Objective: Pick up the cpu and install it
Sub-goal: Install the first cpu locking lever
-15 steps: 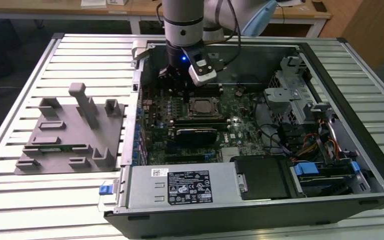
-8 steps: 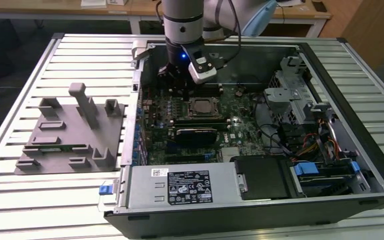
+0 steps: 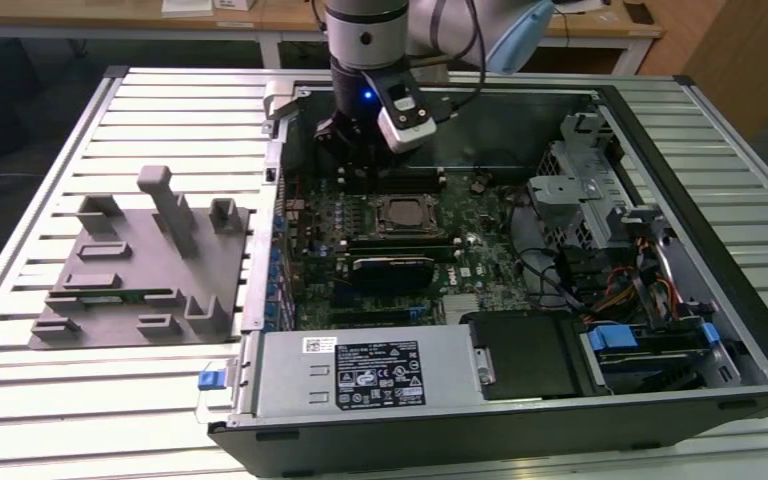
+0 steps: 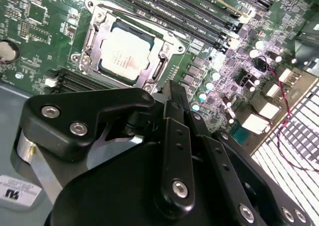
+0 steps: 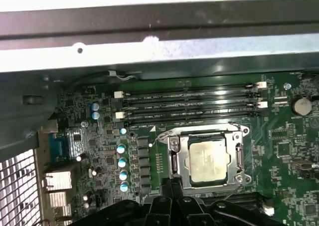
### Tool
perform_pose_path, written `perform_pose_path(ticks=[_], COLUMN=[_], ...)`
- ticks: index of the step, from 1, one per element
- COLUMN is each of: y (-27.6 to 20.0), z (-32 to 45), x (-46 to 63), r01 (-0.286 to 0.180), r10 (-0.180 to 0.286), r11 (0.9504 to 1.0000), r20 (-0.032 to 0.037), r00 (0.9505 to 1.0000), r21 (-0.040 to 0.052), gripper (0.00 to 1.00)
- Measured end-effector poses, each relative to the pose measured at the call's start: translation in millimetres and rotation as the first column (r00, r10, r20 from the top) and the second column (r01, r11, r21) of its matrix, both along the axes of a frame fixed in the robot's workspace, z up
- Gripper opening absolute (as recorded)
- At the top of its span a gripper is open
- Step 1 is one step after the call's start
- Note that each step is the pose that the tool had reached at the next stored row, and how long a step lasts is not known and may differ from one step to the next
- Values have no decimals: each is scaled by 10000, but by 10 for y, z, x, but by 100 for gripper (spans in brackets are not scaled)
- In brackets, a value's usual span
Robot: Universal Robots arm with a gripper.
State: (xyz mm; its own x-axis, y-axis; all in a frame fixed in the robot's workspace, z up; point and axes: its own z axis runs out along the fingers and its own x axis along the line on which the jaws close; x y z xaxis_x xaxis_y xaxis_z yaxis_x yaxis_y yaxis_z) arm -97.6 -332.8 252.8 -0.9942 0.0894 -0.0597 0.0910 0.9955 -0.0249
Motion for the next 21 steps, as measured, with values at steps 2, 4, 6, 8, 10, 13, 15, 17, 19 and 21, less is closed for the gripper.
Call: perform_pose_path(ticks=[2,4,6,8,10,13,15,17,19,21], y=[0,0,0,0,0,0,0,0,0,0], z=[25,43,45,45,42,35,33,32,31,31], x=[0,0,-1,-4,-19,-61,-94,-129,-160,-182], r01=[0,0,0,1,1,0,0,0,0,-2], r10=[0,0,0,-1,-1,0,0,0,0,2], r11=[10000,10000,10000,10000,10000,10000,10000,9999,9998,9994], r20=[2,6,12,12,10,11,10,10,11,11], r00=[10000,10000,10000,10000,10000,10000,10000,10000,10000,10000], r21=[0,-1,-1,1,12,24,39,101,199,348], gripper=[11,11,11,11,11,11,11,11,11,11])
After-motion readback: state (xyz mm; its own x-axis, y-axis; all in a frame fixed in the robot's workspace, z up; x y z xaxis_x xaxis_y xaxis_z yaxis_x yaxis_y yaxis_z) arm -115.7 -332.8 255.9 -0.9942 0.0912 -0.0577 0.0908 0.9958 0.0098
